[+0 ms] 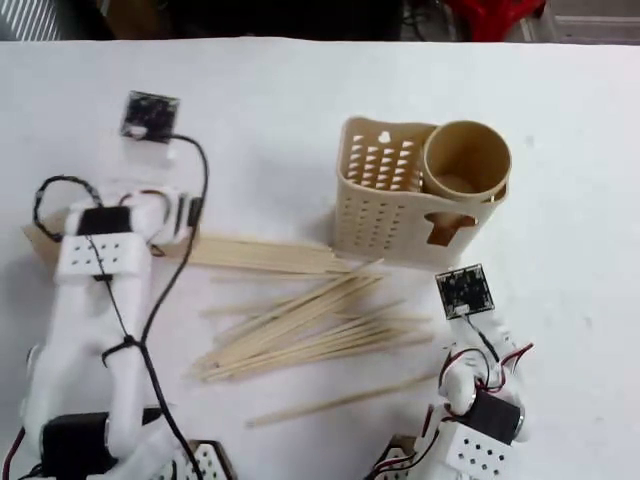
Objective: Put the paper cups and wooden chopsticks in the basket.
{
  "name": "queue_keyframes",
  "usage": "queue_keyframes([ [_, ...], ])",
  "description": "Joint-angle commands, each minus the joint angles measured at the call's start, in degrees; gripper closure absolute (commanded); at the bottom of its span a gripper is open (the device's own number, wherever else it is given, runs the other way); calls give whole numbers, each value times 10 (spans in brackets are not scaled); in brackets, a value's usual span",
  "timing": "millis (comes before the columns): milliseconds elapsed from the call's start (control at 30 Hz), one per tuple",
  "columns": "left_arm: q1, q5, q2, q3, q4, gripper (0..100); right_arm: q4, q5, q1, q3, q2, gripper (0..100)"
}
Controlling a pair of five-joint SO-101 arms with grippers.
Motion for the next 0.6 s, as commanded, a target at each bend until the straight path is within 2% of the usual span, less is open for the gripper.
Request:
queue_keyframes([
  [0, 43, 3, 0, -19, -13, 889, 3, 4, -1, 5, -9, 932],
  [133, 45, 3, 44, -18, -17, 982, 3, 4, 0, 5, -9, 932],
  [367, 39, 3, 129, -74, -4, 978, 3, 4, 0, 5, -9, 932],
  [567, 60, 4, 116, -263, 171, 979, 3, 4, -2, 5, -9, 932],
])
